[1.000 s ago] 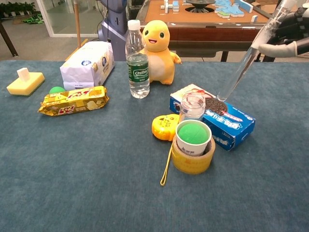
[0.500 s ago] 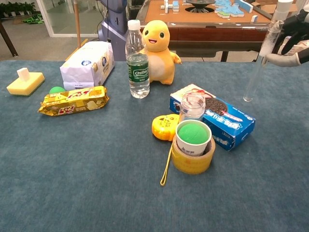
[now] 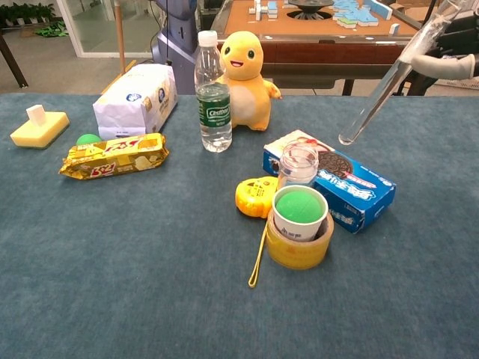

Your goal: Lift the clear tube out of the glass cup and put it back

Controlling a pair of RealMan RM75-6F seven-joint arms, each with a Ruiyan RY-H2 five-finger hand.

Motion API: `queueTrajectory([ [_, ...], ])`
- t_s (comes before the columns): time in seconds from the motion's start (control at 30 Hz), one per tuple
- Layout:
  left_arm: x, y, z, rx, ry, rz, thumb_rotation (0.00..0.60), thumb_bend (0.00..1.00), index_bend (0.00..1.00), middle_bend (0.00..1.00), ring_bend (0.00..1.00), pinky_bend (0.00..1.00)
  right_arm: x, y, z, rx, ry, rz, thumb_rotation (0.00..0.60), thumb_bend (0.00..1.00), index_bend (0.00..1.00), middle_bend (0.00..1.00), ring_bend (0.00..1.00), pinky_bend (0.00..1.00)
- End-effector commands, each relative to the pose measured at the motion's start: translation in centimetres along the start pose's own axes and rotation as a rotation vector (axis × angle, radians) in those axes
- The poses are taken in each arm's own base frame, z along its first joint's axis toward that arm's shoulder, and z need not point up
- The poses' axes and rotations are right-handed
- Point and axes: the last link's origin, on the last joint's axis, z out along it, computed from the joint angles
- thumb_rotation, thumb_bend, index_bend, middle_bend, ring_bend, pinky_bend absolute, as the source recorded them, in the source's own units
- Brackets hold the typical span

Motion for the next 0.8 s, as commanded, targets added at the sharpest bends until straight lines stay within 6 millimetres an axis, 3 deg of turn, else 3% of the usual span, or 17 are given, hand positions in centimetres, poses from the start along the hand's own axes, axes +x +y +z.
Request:
queueTrajectory([
  [0.03, 0.0, 0.0, 0.0, -0.001, 0.001, -0.001, 0.6, 0.27, 0.0, 0.0, 0.0, 0.0, -0.1, 0.6, 0.1, 0.041, 0.11, -0.336, 0.6, 0.54, 0.66, 0.39, 0.3, 0.36],
  [0.13, 0.1, 0.0, 0.0, -0.001, 0.001, 0.001, 0.6, 0.27, 0.0, 0.0, 0.0, 0.0, -0.4, 0.6, 0.1, 0.042, 0.115, -0.341, 0.6, 0.54, 0.66, 0.4, 0.3, 0.36],
  [0.47, 0.1, 0.0, 0.0, -0.001, 0.002, 0.0, 0.6, 0.27, 0.0, 0.0, 0.0, 0.0, -0.9, -0.6, -0.7, -0.005, -0.031, -0.079, 0.6, 0.54, 0.66, 0.41, 0.31, 0.38],
  [0.8, 0.0, 0.1, 0.0, 0.0, -0.002, 0.0, 0.6, 0.27, 0.0, 0.0, 0.0, 0.0, -0.5, 0.9, -0.2, 0.06, 0.12, -0.511, 0.6, 0.54, 0.66, 0.41, 0.31, 0.38],
])
